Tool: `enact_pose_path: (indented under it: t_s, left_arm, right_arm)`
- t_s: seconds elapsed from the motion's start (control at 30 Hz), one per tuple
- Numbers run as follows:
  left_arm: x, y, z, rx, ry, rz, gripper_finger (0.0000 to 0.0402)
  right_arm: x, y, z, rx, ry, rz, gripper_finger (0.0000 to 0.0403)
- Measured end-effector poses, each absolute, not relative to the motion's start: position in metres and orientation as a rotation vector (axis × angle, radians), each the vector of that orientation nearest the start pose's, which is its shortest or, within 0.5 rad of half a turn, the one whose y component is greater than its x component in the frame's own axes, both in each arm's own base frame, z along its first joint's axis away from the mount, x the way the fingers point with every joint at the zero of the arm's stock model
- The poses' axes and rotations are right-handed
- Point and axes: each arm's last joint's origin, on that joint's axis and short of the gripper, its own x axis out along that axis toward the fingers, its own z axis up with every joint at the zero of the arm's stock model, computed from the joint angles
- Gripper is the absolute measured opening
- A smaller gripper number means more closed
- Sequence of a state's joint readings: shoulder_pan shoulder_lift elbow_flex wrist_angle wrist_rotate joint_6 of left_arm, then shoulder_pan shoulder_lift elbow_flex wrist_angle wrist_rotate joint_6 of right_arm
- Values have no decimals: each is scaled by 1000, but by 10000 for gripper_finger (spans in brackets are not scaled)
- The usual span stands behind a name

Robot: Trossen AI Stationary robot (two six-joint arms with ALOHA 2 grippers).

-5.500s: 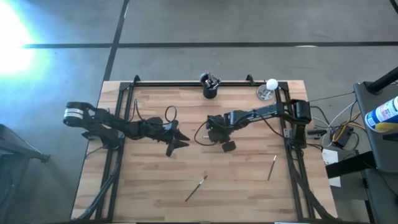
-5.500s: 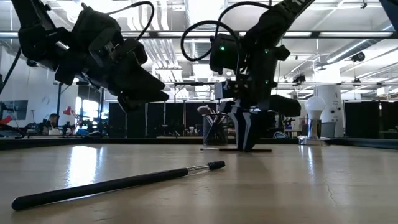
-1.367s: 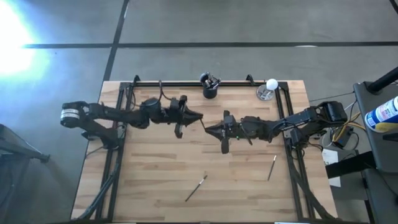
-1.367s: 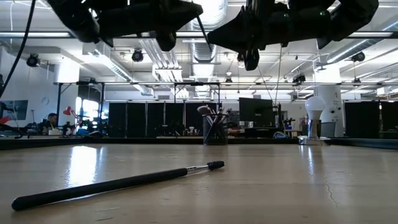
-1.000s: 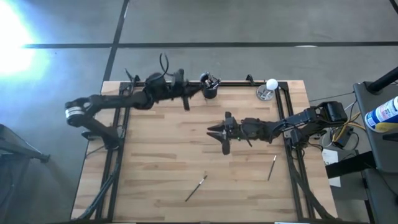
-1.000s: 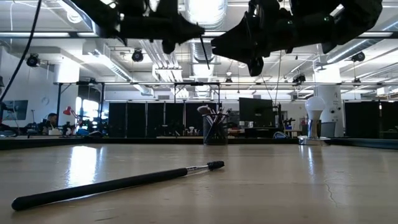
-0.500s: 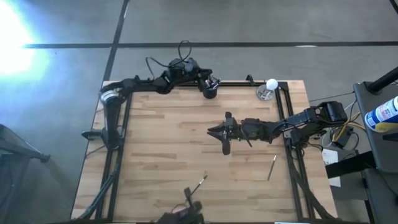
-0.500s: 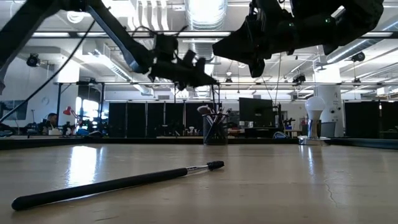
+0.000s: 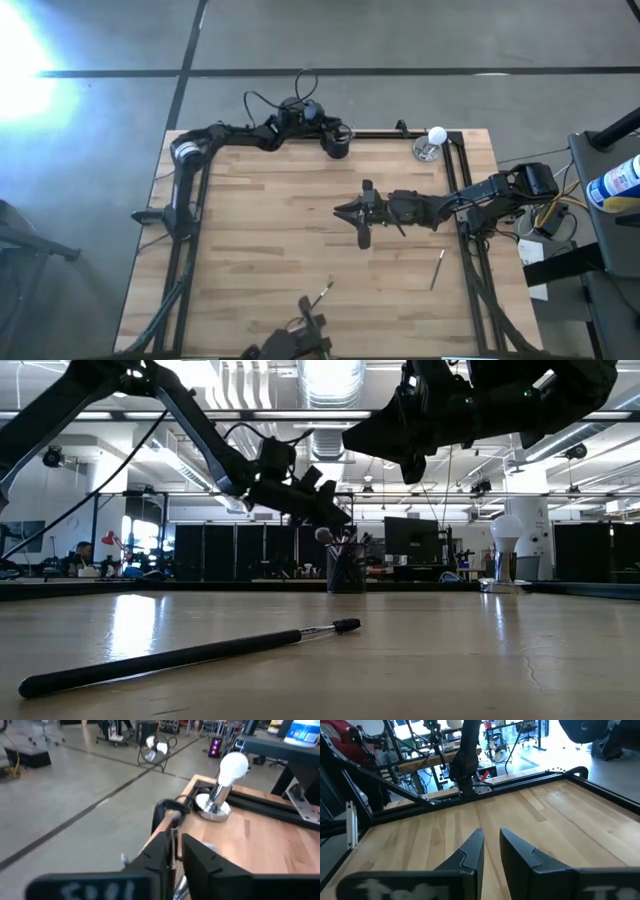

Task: Put items in baskets/containers
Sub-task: Put the black eyeshadow brush into the black pen holder

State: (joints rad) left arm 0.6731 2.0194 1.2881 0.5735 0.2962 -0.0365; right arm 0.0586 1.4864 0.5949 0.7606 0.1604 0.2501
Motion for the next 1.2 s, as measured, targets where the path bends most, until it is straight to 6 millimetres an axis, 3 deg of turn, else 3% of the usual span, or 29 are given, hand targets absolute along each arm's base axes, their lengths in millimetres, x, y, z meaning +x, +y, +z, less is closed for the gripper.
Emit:
enact_pose_path:
  t_s: [0.2,0.37,0.57,0.73,0.87,1.2]
  left_arm:
    - [355,274,214,-115,169,383,98]
    - [347,271,236,-85,146,389,108]
    - [334,261,259,-93,197,380,106]
    - [321,230,274,-67,193,335,62]
    - [306,191,259,-79,155,272,10]
    - [264,94,190,-181,11,116,0]
  right_arm:
    - [294,13,201,238,114,-117,54]
    - [294,13,201,247,114,-118,54]
    - [293,13,202,259,117,-119,54]
    - [286,12,204,288,185,-165,48]
    - [273,12,205,308,282,-269,30]
    - [238,30,194,545,550,-446,8]
